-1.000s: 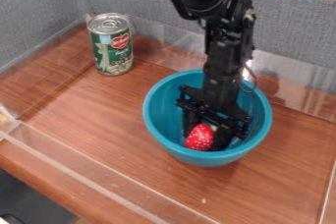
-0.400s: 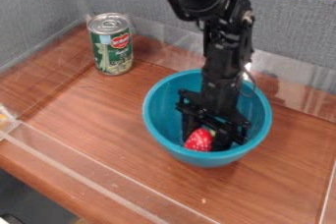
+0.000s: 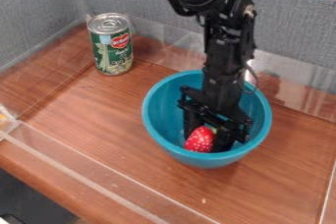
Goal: Remove the strawberry from inside the blue bowl and place it on the table
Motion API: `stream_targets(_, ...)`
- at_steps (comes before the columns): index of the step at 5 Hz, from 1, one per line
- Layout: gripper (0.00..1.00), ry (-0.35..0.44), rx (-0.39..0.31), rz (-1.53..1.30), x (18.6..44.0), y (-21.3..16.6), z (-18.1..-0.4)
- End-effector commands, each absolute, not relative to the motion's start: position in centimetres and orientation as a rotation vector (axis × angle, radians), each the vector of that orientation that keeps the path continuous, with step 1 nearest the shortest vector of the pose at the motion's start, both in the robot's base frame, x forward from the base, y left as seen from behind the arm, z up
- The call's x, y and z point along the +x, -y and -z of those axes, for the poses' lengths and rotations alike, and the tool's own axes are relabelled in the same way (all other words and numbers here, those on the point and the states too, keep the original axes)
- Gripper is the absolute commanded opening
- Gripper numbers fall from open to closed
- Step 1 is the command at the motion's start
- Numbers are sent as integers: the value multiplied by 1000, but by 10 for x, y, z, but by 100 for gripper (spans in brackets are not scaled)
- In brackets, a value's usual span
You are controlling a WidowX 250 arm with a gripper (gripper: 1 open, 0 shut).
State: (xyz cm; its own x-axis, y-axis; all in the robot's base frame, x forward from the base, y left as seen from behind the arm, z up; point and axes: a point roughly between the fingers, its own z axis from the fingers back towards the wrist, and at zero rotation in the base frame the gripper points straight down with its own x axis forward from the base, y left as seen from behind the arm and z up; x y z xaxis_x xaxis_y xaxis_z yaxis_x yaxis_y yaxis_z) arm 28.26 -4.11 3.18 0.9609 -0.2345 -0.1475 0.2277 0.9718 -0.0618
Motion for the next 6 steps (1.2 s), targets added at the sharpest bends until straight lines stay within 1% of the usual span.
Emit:
stream_targets(1,0,-72,-44,246,288,40,-57)
stream_targets(2,0,-56,-44,247,288,39,-65)
stream_targets(3,0,-25,-42,239,289,35,-80)
stream_targets(4,0,44,-30,198,294,22,-113)
stream_targets(5,0,95,-10,116,297,-11,-142)
stream_targets(6,0,115,-8,43,294,-51,-159)
